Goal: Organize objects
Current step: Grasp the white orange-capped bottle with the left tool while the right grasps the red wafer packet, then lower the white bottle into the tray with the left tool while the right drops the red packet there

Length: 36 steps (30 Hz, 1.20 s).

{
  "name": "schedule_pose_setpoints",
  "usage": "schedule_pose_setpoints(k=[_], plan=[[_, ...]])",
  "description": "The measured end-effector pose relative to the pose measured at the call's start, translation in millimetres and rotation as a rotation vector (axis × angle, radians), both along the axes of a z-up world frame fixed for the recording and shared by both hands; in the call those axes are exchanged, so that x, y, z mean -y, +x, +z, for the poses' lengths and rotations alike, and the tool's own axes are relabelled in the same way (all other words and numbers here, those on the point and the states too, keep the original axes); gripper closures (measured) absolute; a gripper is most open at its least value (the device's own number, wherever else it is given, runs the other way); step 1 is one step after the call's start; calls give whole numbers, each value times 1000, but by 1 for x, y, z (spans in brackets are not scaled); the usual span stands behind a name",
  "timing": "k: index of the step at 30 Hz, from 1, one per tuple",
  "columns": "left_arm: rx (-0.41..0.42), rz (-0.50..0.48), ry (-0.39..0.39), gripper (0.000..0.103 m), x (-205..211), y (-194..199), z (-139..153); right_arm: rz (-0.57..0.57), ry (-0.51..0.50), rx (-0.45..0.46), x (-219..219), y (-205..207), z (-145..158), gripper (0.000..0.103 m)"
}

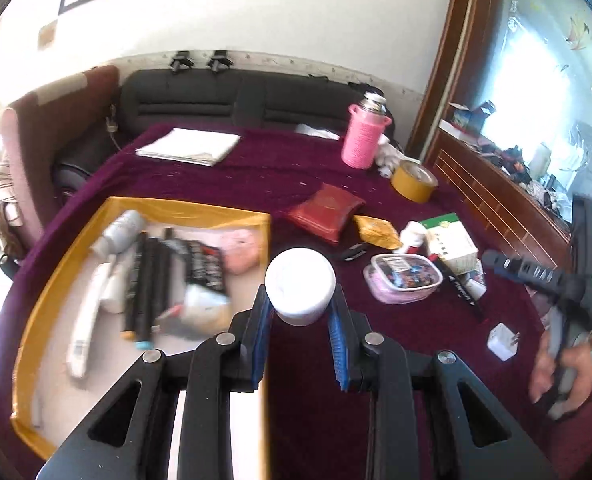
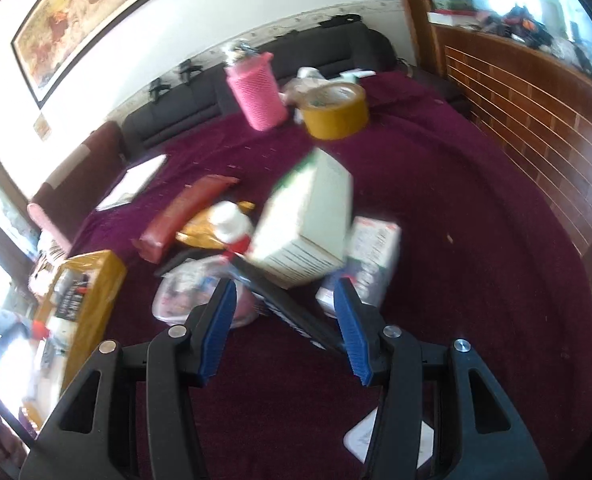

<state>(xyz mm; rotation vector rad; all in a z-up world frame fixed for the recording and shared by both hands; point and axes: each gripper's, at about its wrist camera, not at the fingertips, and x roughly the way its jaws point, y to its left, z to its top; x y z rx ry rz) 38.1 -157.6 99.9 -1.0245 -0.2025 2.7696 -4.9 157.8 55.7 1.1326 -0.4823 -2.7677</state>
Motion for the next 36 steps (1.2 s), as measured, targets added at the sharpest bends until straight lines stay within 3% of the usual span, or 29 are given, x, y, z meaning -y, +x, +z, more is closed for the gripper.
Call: schedule_pose_setpoints(k=[5,10,13,15,20,24,30,33,35,36], plan=[[-1,55,49,80,43,16,-13,194,-78,51,60,-39,28,52],[-4,70,86,80,73,28,-21,268,-163,178,123,-102,13,52],[-5,76,88,80,88,30,-24,217,-161,287,147,-150,-7,52],[-8,78,85,80,95,31,-25,123,-100,360,153,-171,-17,52],[-17,72,99,80,116,28,-28,-51,-29,464,156,-205,-39,52],[-10,72,113,80,127,23,-34,-136,39,479,160,-224,-51,48],[19,86,122,80,138,22,-45,-173,76,430,160,-234,-65,33],[22,100,132,80,144,21,-45,-122,113,393,165,-230,-61,47],[27,104,147,80,145,22,-47,-80,38,379,161,-226,-59,63],[31,107,148,80,145,22,-47,-63,3,375,159,-223,-57,65]])
